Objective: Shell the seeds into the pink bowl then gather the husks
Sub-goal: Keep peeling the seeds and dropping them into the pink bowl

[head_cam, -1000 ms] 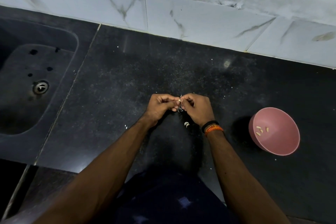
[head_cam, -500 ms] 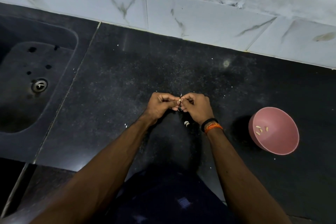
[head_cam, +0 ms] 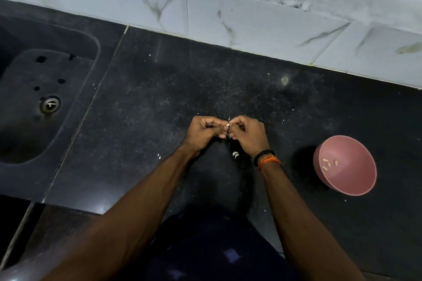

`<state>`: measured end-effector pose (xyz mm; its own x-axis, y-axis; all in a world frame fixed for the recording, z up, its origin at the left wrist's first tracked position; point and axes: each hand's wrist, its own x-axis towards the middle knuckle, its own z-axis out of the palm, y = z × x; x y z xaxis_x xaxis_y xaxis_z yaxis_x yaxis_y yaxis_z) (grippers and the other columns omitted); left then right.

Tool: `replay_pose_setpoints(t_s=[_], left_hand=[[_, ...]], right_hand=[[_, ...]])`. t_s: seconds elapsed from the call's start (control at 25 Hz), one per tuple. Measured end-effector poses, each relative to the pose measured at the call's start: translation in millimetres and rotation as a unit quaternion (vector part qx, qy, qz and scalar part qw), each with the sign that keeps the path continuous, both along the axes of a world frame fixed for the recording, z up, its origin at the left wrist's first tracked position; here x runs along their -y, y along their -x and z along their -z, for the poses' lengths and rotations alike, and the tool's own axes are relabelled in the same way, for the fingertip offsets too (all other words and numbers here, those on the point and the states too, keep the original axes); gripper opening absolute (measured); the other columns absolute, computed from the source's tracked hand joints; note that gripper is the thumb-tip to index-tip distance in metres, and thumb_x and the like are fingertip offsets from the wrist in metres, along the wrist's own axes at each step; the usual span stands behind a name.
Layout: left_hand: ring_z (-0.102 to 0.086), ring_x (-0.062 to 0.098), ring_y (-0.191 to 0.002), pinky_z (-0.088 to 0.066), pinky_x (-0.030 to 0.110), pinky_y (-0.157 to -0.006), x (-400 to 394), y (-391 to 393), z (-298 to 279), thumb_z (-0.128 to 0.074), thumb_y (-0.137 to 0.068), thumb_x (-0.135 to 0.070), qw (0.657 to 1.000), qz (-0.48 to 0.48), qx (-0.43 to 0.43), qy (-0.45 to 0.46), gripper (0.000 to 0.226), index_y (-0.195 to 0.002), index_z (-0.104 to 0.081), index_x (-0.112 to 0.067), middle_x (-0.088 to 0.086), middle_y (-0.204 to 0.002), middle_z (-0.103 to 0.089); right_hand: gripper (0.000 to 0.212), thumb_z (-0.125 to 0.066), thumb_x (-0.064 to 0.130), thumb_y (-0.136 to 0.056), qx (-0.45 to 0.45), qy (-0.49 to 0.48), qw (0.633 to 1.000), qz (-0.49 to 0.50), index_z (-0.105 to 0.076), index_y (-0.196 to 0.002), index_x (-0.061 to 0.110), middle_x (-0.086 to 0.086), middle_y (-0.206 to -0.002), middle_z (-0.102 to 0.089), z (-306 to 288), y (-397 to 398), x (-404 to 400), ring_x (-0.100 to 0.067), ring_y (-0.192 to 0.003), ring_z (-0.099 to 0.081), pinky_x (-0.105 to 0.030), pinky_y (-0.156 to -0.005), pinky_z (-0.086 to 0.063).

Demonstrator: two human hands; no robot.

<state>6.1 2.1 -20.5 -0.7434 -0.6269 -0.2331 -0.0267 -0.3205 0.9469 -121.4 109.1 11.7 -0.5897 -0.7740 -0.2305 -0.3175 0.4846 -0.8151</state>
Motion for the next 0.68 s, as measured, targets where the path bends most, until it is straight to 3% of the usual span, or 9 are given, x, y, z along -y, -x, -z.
replay_pose_setpoints(t_s=[0.16, 0.36, 0.68], left_hand=[[-0.071, 0.016, -0.07, -0.058, 0.025, -0.065, -1.4, 1.9, -1.1, -0.071, -0.085, 0.008, 1.0, 0.0, -0.009, -0.014, 0.012, -0.097, -0.071, 0.006, 0.01, -0.08, -0.075], [-0.069, 0.017, -0.073, -0.057, 0.026, -0.067, 0.8, -0.6, -0.3, -0.066, -0.09, 0.008, 0.999, -0.006, -0.033, -0.033, 0.019, -0.108, -0.065, 0.01, 0.014, -0.086, -0.074], [-0.069, 0.02, -0.077, -0.057, 0.027, -0.069, 2.5, -1.2, 0.4, -0.06, -0.093, 0.009, 0.998, -0.002, -0.036, -0.051, 0.02, -0.113, -0.062, 0.009, 0.015, -0.088, -0.074]], right_hand=[[0.007, -0.065, 0.018, -0.094, -0.018, -0.011, 1.0, -0.008, -0.072, -0.091, 0.016, 0.005, -0.084, -0.074, -1.9, 1.8, -0.1, -0.013, -0.079, -0.072, -0.04, -0.081, -0.061], [0.009, -0.064, 0.016, -0.094, -0.044, -0.024, 0.999, -0.007, -0.07, -0.088, 0.015, 0.006, -0.078, -0.07, -5.2, 0.9, -0.8, -0.01, -0.076, -0.068, -0.027, -0.074, -0.054], [0.006, -0.07, 0.012, -0.091, -0.034, -0.019, 0.999, 0.011, -0.074, -0.087, 0.016, 0.005, -0.081, -0.074, -0.1, 5.1, -5.4, -0.011, -0.078, -0.072, -0.041, -0.08, -0.062]])
